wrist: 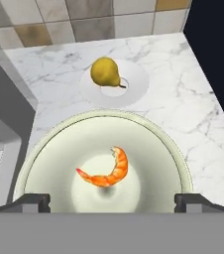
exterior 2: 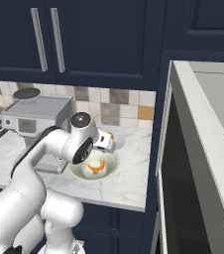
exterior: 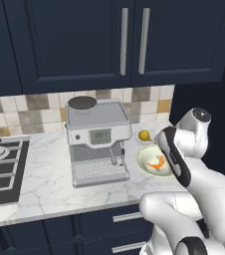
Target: Remove the pear from the bowl and place it on the small plate. Then place the bowl with only the shrimp in the microwave, close the door, and press the start button to microwave the shrimp.
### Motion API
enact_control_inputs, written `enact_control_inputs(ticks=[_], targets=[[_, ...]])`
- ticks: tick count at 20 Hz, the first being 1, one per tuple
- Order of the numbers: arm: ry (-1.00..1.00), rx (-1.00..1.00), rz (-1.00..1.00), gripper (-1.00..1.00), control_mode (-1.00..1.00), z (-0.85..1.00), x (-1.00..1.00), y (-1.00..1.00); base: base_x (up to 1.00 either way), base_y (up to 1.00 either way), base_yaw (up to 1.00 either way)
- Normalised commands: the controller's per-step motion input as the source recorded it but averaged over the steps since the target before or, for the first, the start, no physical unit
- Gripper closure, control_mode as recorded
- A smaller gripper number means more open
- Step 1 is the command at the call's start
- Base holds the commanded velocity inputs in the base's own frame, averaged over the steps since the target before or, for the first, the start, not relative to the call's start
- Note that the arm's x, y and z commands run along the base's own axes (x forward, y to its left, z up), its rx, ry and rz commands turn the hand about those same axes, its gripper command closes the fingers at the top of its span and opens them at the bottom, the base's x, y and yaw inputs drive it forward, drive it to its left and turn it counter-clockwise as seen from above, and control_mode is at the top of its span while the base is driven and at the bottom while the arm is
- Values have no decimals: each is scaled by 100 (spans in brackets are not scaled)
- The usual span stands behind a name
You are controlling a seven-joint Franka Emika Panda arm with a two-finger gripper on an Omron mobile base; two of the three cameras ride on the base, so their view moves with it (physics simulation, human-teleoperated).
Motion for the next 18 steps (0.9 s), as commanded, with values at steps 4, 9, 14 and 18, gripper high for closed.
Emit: enact_control_inputs(ticks=[4, 9, 14, 18], targets=[[0, 0, -24, -100, -100, 1, -78, 0, 0, 0, 0], [0, 0, -18, -100, -100, 0, -71, 0, 0, 0, 0], [1, 0, -6, -100, -100, 2, -59, 0, 0, 0, 0], [0, 2, -3, -100, -100, 6, -26, 0, 0, 0, 0]])
